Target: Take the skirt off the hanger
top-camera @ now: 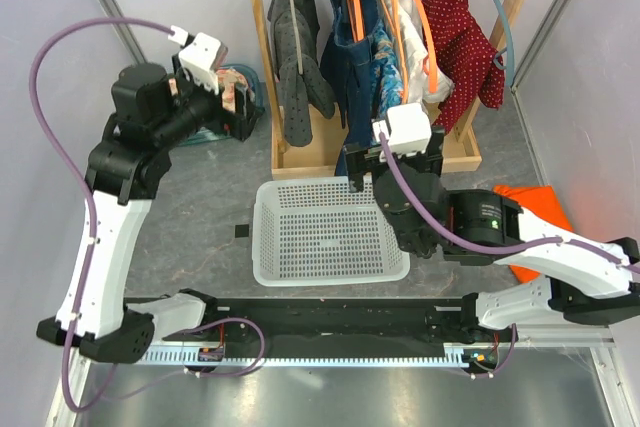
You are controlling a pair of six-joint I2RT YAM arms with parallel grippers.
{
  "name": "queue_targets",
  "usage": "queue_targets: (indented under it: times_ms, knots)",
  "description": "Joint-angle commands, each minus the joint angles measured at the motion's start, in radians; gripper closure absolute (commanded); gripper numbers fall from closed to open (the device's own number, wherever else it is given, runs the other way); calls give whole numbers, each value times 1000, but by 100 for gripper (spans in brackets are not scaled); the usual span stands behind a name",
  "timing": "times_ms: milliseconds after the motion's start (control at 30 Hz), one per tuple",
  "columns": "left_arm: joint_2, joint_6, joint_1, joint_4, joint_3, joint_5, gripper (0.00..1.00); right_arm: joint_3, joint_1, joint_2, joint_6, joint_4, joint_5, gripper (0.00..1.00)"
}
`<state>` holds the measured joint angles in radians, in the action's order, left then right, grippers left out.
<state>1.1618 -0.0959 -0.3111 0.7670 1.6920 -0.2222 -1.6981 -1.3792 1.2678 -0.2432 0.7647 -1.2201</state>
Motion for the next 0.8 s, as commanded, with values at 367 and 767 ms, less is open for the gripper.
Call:
queue_targets:
  times_ms: [367,767]
  knots:
    - [492,233,-109,-184,798,104,0,97,-3,33,-251,105,108,2]
    - [688,202,-195,-218,841,309,0,186,-3,25,-312,91,137,2]
